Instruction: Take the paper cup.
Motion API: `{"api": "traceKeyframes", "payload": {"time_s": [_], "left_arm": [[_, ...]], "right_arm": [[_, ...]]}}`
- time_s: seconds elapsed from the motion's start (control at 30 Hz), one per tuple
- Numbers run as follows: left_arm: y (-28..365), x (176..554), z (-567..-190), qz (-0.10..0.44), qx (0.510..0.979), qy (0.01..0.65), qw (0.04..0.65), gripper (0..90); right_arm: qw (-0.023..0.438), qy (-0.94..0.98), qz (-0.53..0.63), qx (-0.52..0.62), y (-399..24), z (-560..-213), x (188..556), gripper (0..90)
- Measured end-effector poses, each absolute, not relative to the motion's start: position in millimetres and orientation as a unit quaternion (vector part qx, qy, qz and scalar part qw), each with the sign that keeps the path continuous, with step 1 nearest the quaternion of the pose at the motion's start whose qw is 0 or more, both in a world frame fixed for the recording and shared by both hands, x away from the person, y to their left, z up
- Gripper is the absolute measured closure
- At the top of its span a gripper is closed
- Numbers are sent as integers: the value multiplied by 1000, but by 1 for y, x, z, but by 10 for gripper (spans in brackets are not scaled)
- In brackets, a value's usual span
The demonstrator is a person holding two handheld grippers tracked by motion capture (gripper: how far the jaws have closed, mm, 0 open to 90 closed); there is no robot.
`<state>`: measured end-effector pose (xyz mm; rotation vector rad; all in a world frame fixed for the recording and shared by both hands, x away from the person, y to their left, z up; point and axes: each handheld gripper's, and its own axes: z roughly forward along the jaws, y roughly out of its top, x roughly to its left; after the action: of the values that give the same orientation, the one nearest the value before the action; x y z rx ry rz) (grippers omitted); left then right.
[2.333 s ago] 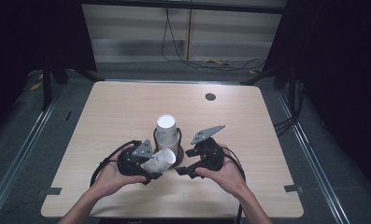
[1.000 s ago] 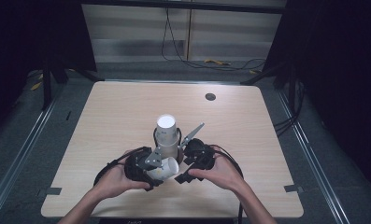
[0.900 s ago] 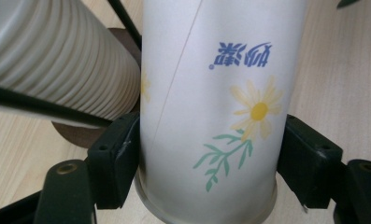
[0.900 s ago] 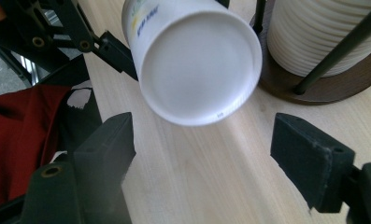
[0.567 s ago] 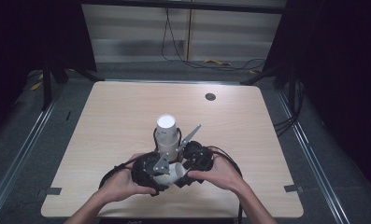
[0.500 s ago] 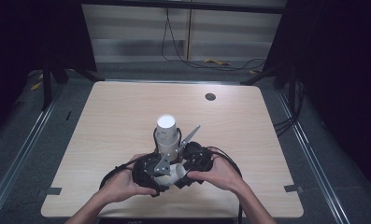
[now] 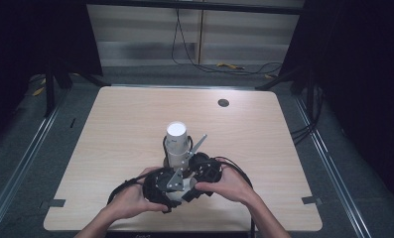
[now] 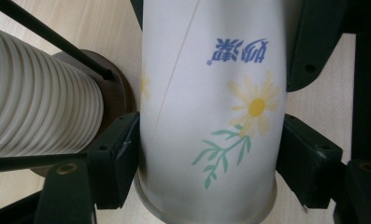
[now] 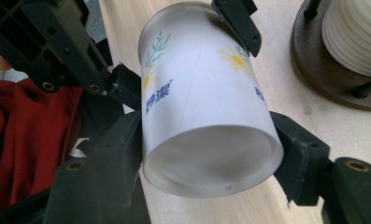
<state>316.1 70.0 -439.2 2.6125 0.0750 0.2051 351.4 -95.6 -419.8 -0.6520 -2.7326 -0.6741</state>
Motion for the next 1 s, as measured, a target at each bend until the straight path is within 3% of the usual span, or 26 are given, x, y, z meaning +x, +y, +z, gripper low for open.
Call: {"api": "traceKeyframes", "payload": {"time_s": [1.0], "left_arm": [[78,316,-439,67,954,28,289,245]], "right_arm": [[140,-933,-239,-230,-99,-418,349,355]]}}
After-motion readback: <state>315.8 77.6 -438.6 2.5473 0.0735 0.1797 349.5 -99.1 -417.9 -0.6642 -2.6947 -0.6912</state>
